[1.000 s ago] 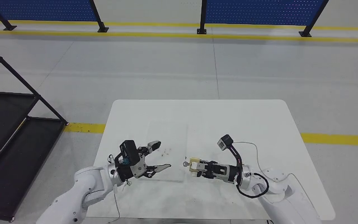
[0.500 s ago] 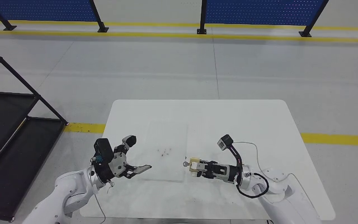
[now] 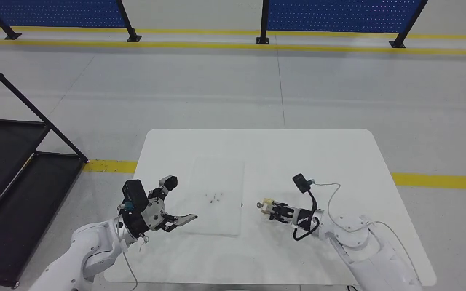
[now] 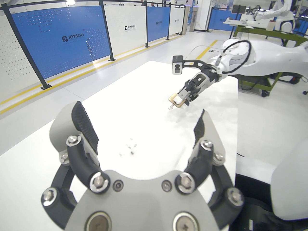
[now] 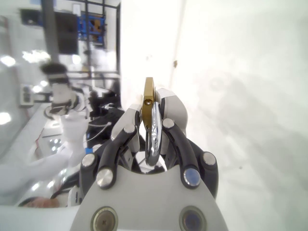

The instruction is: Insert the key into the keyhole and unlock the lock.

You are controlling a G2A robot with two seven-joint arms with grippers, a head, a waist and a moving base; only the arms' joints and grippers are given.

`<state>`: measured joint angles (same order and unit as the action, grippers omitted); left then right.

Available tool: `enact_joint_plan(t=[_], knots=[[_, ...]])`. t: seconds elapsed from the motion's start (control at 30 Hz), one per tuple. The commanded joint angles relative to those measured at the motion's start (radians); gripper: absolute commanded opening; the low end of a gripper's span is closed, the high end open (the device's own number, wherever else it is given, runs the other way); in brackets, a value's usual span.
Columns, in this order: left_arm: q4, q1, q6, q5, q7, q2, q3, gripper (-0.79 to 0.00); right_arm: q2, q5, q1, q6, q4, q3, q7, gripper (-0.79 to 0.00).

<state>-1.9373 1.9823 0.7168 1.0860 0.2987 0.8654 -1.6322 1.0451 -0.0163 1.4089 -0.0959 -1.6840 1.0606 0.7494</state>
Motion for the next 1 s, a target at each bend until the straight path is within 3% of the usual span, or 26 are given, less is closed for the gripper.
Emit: enact_joint_plan(t=[0.0, 0.4, 0.8, 0.83, 0.87, 0.93, 0.97], knots=[[0.0, 0.0, 0.0, 0.0, 0.0, 0.0, 0.0, 0.0, 0.001, -0.031, -0.012, -0.043, 0.006, -0.011, -0.003, -0.785], [0.0, 0.0, 0.0, 0.0, 0.0, 0.0, 0.0, 0.0, 0.013, -0.116, -0.063, -0.21, 0.043, -0.068, -0.003, -0.785], [0.0, 0.0, 0.0, 0.0, 0.0, 0.0, 0.0, 0.0, 0.011, -0.163, -0.06, -0.253, 0.019, -0.065, 0.001, -0.785], [0.0, 0.0, 0.0, 0.0, 0.0, 0.0, 0.0, 0.0, 0.01, -0.167, -0.058, -0.254, 0.015, -0.063, 0.0, -0.763], [0.0, 0.0, 0.0, 0.0, 0.0, 0.0, 0.0, 0.0, 0.009, -0.174, -0.056, -0.258, 0.012, -0.062, -0.002, -0.548], [0.0, 0.0, 0.0, 0.0, 0.0, 0.0, 0.0, 0.0, 0.009, -0.181, -0.053, -0.26, 0.006, -0.06, -0.003, -0.413], [0.0, 0.0, 0.0, 0.0, 0.0, 0.0, 0.0, 0.0, 0.008, -0.183, -0.051, -0.262, 0.004, -0.058, -0.006, -0.259]])
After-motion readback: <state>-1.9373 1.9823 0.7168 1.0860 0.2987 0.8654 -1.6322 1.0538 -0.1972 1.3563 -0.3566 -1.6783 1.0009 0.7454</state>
